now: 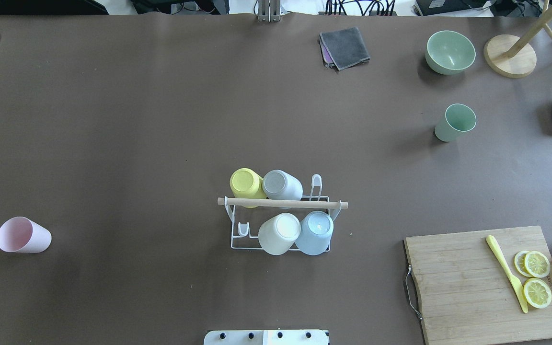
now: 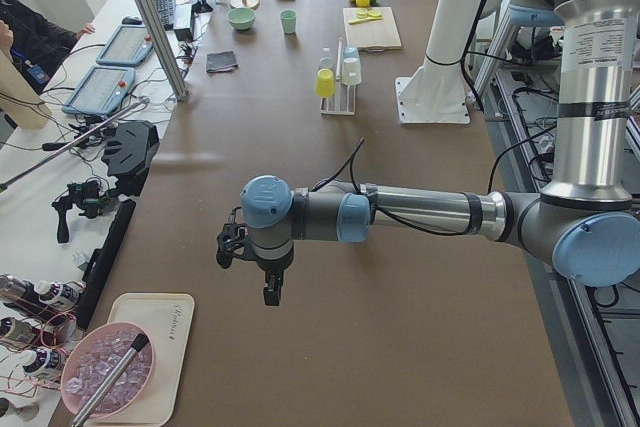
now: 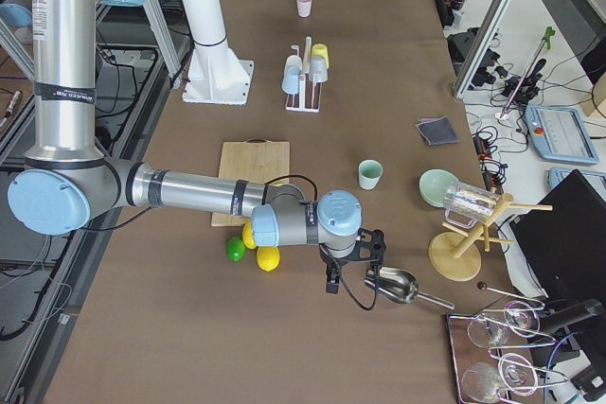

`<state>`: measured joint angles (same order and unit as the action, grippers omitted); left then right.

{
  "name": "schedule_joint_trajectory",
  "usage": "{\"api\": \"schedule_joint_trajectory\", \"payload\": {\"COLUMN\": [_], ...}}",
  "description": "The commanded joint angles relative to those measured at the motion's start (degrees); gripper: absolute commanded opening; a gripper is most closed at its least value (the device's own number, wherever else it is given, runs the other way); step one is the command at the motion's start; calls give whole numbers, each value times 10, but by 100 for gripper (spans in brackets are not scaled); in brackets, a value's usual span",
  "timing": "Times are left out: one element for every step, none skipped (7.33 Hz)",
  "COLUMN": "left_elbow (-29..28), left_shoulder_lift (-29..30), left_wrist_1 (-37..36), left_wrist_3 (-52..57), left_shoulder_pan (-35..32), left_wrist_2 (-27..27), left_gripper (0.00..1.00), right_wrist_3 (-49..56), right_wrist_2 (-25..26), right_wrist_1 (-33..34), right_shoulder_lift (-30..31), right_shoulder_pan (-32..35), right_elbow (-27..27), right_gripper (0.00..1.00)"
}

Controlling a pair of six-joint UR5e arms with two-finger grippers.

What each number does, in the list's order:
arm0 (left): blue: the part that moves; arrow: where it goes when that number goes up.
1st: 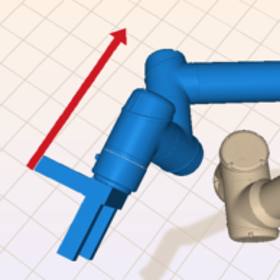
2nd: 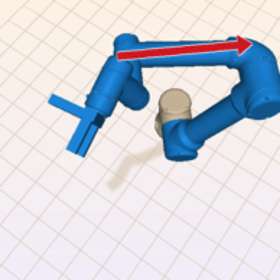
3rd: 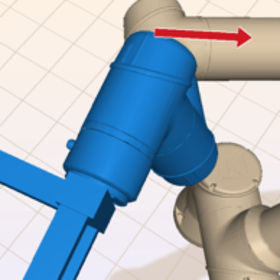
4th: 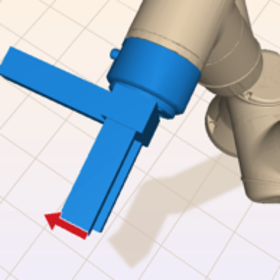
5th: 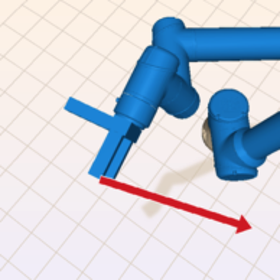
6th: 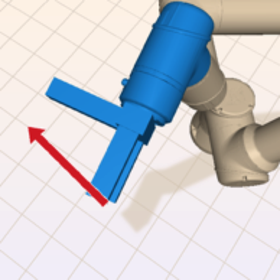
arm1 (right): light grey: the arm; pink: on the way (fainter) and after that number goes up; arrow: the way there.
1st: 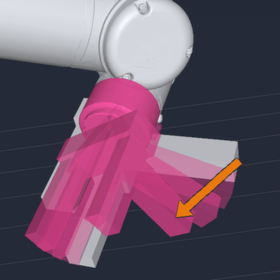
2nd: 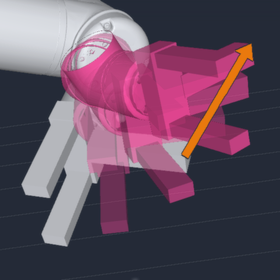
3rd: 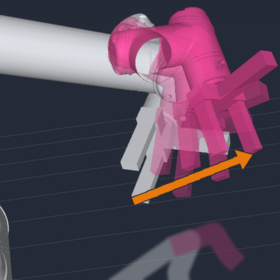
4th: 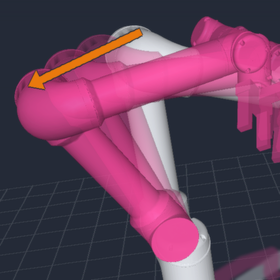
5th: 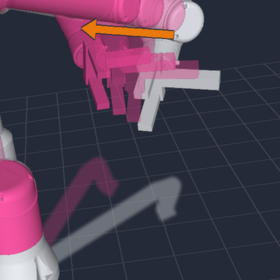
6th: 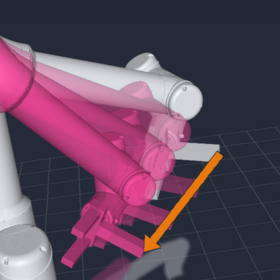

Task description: Place cup on cup holder

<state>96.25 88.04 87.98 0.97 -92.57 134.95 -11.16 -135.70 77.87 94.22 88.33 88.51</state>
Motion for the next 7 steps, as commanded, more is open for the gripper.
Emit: {"api": "schedule_joint_trajectory", "payload": {"left_elbow": [10,19,18,20,19,24,23], "left_shoulder_lift": [-10,-35,-35,-34,-32,-26,-32], "left_wrist_1": [4,7,7,8,9,12,11], "left_wrist_3": [32,33,33,33,33,33,33], "left_shoulder_pan": [-5,-5,-4,-5,-4,-5,-5], "left_wrist_2": [0,0,0,0,0,-3,1], "left_gripper": [98,98,98,98,98,98,98], "right_wrist_3": [0,0,1,3,5,5,5], "right_wrist_2": [0,0,1,0,0,0,0], "right_wrist_1": [-1,-2,-3,-4,-6,-6,-6], "right_shoulder_lift": [1,2,3,3,3,3,3], "right_shoulder_pan": [0,0,0,0,0,0,0], "right_elbow": [0,-1,-3,-11,-15,-15,-15], "right_gripper": [100,100,100,100,100,100,100]}}
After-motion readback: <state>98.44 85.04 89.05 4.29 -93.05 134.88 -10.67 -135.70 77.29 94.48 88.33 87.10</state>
